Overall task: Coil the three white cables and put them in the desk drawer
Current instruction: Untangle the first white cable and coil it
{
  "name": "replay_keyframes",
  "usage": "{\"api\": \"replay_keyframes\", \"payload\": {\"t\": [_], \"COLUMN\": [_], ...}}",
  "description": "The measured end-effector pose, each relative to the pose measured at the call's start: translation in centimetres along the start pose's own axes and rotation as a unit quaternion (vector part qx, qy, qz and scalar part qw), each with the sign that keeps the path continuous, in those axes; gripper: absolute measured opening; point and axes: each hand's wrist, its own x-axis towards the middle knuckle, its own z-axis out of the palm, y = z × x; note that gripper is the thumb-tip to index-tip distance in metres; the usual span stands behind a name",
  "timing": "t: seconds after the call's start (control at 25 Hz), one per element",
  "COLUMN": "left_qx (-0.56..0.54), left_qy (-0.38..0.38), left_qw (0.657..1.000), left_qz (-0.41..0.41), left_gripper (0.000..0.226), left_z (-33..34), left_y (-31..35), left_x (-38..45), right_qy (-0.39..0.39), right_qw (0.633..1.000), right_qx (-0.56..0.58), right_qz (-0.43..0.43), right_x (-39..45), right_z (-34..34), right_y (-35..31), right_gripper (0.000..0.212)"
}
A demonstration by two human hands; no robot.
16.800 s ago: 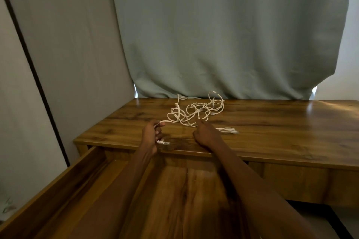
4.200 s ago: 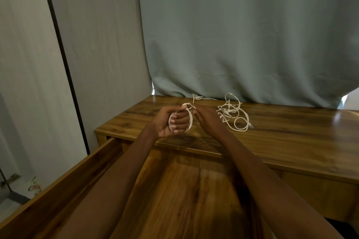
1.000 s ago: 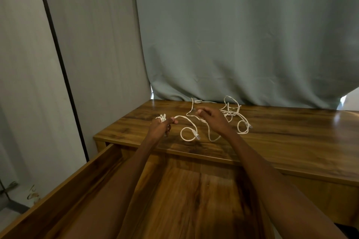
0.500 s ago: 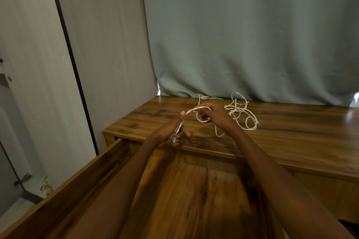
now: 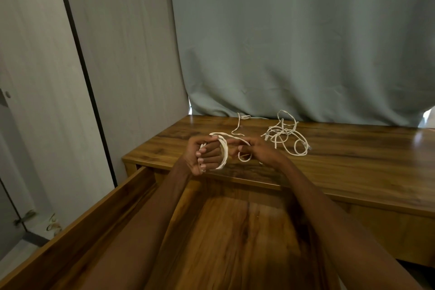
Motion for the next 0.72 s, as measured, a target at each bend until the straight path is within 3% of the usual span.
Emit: {"api": "replay_keyframes", "payload": {"t": [0.16, 0.44, 0.56, 0.72], "left_qx": [-0.035, -0.028, -0.014, 0.045], "left_qy": [-0.011, 0.001, 0.012, 0.095], "left_qw": [0.998, 0.998, 0.997, 0.990], "left_qz": [0.045, 0.063, 0.074, 0.091], "left_gripper": [0.052, 0.054, 0.052, 0.053], "left_z": [0.2, -0.2, -0.4, -1.0], "left_y": [-0.2, -0.3, -0.3, -0.6], "left_x": [0.3, 0.8, 1.0, 1.1], "right_qy": [0.023, -0.004, 0.017, 0.056], "right_qw": [0.996, 0.996, 0.996, 0.998], "right_qx": [0.086, 0.080, 0.077, 0.025], "right_qz": [-0.004, 0.045, 0.033, 0.008], "right_x": [-1.2, -0.9, -1.0, -1.3], "right_z": [1.7, 2.5, 2.6, 2.6], "right_y": [-0.9, -2.0, -2.3, -2.7], "right_gripper": [0.029, 0.060, 0.045, 0.017]}}
